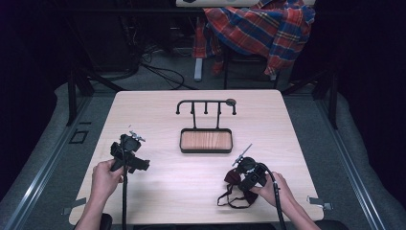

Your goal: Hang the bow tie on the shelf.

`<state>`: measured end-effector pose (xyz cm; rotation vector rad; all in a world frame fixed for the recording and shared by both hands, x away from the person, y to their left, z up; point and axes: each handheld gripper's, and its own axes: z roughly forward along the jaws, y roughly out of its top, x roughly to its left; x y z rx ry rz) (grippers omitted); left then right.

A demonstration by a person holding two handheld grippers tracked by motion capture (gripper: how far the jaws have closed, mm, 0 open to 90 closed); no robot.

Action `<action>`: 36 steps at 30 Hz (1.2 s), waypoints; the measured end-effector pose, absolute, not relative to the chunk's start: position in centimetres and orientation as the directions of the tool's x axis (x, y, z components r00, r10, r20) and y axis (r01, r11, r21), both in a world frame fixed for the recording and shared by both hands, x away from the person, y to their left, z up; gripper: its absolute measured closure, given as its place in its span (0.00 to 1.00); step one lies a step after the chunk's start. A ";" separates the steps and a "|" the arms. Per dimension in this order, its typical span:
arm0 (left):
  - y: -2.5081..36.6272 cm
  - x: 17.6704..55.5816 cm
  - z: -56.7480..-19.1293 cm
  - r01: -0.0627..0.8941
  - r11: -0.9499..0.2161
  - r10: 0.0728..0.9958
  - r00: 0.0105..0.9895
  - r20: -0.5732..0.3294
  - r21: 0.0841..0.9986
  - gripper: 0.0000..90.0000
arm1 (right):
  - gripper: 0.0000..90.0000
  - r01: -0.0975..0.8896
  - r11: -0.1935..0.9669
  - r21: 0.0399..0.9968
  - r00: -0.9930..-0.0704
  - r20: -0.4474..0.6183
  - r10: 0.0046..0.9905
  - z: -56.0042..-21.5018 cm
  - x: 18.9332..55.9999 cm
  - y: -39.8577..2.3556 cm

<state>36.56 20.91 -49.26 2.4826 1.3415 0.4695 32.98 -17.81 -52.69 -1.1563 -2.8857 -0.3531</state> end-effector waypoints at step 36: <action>22.2 36.9 -49.1 0.820 -0.412 0.895 0.447 0.005 0.398 0.17 | 0.85 0.715 0.536 0.449 -0.612 0.032 0.790 -48.6 36.5 -21.1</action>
